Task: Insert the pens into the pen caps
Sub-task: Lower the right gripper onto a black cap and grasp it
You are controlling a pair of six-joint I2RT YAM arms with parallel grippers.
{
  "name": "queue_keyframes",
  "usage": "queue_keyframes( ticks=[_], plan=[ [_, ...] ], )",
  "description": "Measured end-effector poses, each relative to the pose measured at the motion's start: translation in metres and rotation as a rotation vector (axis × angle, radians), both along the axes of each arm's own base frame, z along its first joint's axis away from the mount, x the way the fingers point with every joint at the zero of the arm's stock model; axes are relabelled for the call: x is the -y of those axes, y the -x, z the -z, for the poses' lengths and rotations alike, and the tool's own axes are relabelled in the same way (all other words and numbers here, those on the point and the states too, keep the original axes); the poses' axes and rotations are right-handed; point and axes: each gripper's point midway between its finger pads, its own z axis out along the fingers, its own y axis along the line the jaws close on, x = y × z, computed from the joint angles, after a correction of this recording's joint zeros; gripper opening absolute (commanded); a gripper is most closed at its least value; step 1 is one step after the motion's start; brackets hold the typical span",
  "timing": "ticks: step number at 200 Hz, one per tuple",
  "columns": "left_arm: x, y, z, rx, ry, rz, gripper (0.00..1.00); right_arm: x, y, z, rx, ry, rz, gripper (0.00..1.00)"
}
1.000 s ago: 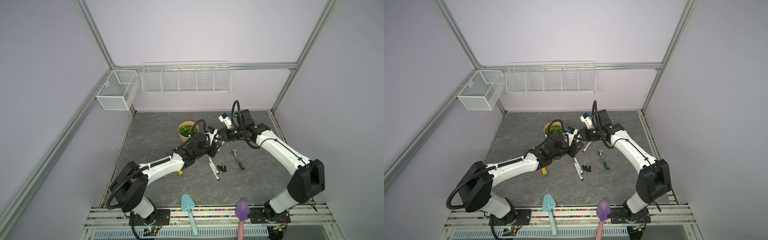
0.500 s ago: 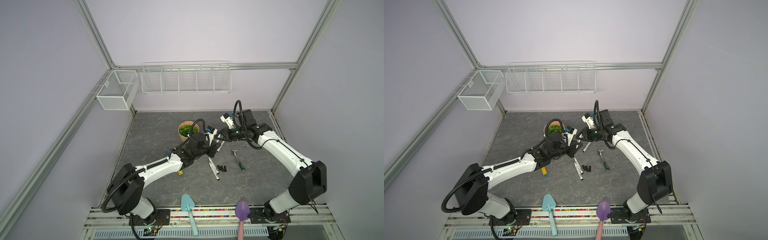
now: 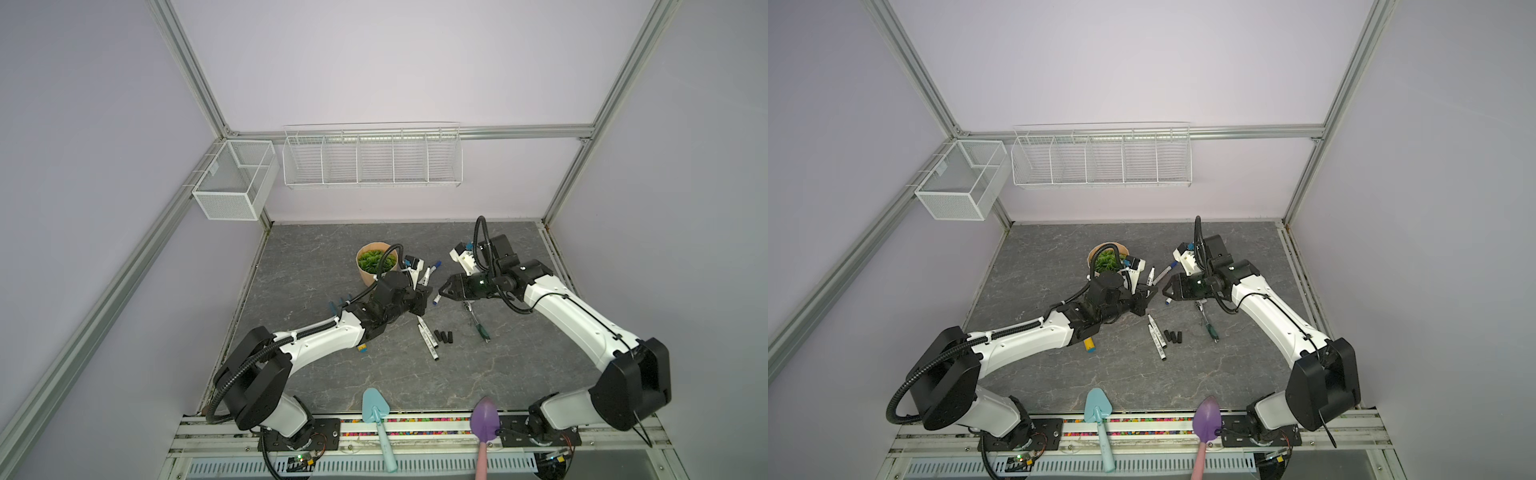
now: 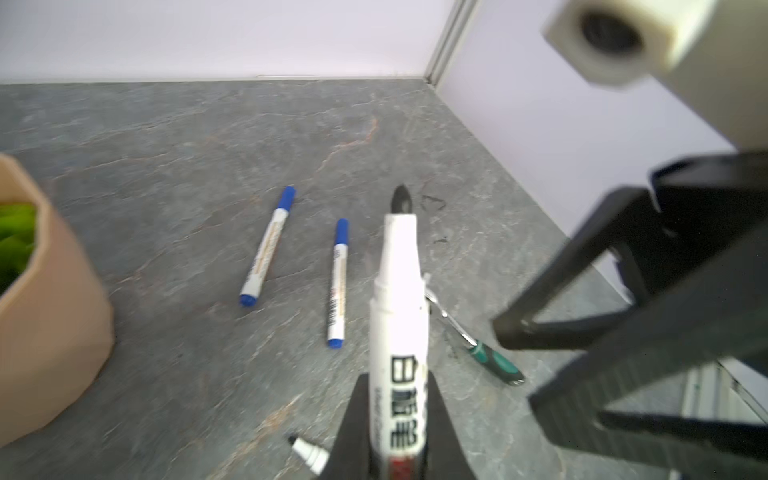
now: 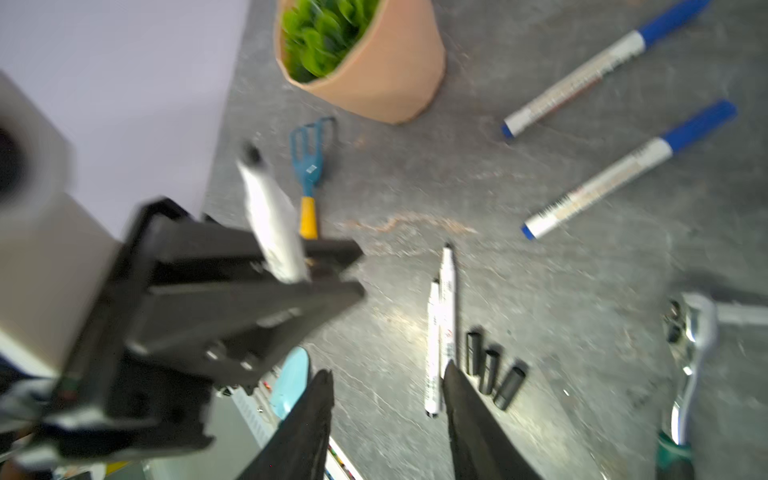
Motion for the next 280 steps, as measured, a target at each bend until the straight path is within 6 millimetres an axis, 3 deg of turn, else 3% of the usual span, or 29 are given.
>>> queue_keyframes(
  ticks=[41, 63, 90, 184, 242, 280],
  plan=[
    [-0.019, -0.011, -0.003, 0.026, -0.013, -0.098, 0.0, 0.023, 0.04, 0.083, -0.155, 0.277, -0.049, 0.44],
    [-0.021, -0.013, -0.008, 0.04, -0.006, -0.114, 0.0, 0.025, 0.048, 0.111, -0.211, 0.369, -0.081, 0.43],
    [-0.023, -0.012, -0.008, 0.041, -0.007, -0.118, 0.0, 0.026, 0.048, 0.131, -0.246, 0.433, -0.095, 0.42],
    [-0.03, -0.006, -0.012, 0.05, 0.002, -0.119, 0.0, 0.032, 0.034, 0.16, -0.269, 0.545, -0.084, 0.34],
    [-0.029, -0.005, -0.012, 0.047, 0.003, -0.108, 0.0, 0.036, 0.031, 0.162, -0.248, 0.619, -0.082, 0.13],
    [-0.021, 0.001, -0.01, 0.05, -0.007, -0.044, 0.0, 0.036, 0.028, 0.157, -0.231, 0.612, -0.069, 0.08]
  ],
)
